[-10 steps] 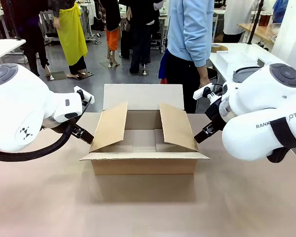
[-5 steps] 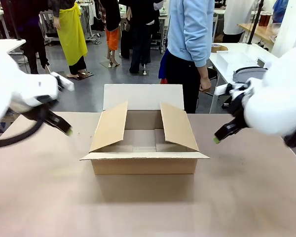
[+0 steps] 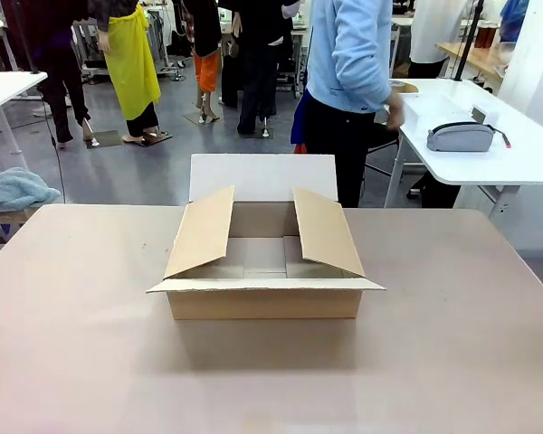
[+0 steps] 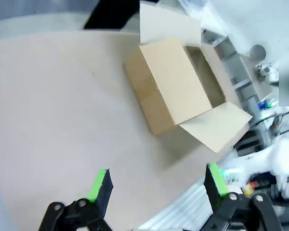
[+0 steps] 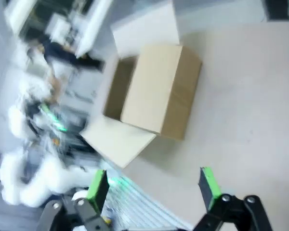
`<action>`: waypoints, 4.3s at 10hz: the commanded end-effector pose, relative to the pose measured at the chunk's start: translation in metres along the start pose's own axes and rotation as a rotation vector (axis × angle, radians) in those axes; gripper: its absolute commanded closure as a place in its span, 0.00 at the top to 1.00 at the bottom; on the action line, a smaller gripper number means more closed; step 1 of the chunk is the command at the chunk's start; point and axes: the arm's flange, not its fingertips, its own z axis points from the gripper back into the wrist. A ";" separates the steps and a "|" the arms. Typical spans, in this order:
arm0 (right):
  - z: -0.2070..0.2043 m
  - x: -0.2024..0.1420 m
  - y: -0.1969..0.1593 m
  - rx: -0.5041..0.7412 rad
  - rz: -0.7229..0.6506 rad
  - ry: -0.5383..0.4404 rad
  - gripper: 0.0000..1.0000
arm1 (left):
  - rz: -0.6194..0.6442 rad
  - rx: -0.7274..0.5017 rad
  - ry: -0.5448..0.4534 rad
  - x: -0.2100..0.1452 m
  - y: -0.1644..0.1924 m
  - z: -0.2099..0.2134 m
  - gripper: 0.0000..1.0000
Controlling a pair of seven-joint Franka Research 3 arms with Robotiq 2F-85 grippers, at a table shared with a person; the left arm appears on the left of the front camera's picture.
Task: Pack the gift set into the box.
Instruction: Place both hands on the side flaps of the Package Box and spread them outward.
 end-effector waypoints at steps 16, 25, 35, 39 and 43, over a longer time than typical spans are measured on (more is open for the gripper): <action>-0.199 -0.005 0.173 -0.078 0.553 0.438 1.00 | -0.144 0.025 0.263 0.028 -0.100 -0.100 1.00; -0.332 0.077 0.111 0.379 1.202 0.147 1.00 | 0.018 0.442 0.470 0.104 -0.210 -0.302 1.00; -0.320 0.070 0.058 0.320 1.137 0.275 1.00 | 0.033 0.611 0.425 0.085 -0.211 -0.394 1.00; -0.320 0.070 0.058 0.320 1.137 0.275 1.00 | 0.105 0.725 0.324 0.090 -0.215 -0.436 1.00; -0.320 0.070 0.058 0.320 1.137 0.275 1.00 | 0.066 0.915 0.248 0.080 -0.209 -0.466 1.00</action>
